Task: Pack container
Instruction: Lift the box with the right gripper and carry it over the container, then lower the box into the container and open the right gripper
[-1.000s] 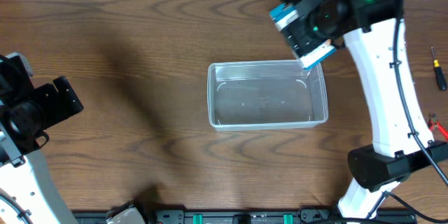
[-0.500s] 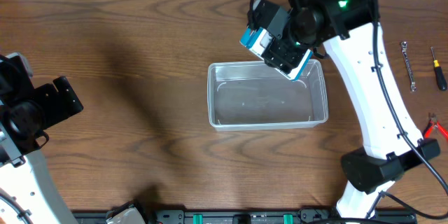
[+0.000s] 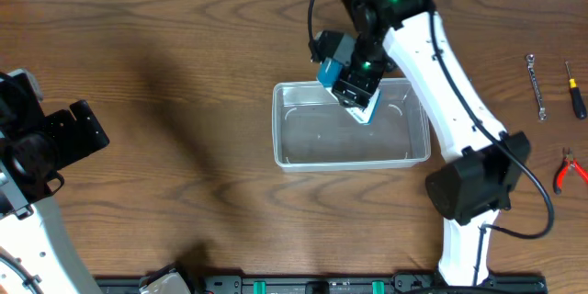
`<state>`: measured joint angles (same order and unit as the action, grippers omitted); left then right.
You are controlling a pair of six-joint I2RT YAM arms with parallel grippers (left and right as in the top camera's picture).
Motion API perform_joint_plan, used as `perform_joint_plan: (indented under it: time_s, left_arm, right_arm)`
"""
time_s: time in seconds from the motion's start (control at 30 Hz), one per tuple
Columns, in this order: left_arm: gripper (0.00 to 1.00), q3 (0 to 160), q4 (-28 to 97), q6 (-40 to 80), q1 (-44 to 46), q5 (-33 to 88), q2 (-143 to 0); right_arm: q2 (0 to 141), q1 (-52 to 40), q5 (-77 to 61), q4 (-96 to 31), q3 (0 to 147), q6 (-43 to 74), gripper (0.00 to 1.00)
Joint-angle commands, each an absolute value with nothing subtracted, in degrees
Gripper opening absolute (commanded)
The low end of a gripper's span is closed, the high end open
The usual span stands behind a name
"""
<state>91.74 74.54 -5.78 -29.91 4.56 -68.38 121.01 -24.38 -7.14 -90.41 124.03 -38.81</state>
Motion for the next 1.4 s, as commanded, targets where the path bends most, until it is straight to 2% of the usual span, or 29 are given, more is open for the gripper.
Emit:
perform_joint_plan:
  time_s: [0.0,0.43,1.0,1.37]
  left_arm:
    - [0.98,92.38,74.52,-5.06,-30.20,4.97,-68.60]
    - [0.98,92.38,74.52,-5.08,-30.20,4.97,-68.60]
    - [0.98,92.38,74.52,-5.08,-30.20,4.97,-68.60]
    - [0.98,92.38,74.52,-5.08,-30.20,4.97,-68.60]
  right_arm:
    - [122.26,-24.84,-8.05,-89.91,122.83,-39.92,0.80]
    - [122.72,-24.84,-12.27,-89.17,121.08,-40.42,0.82]
    - [122.72,-24.84,-12.34,-83.96,110.37,-42.09,0.84]
    - [122.72,-26.24,-13.76,-82.98,110.00,-42.09,0.88]
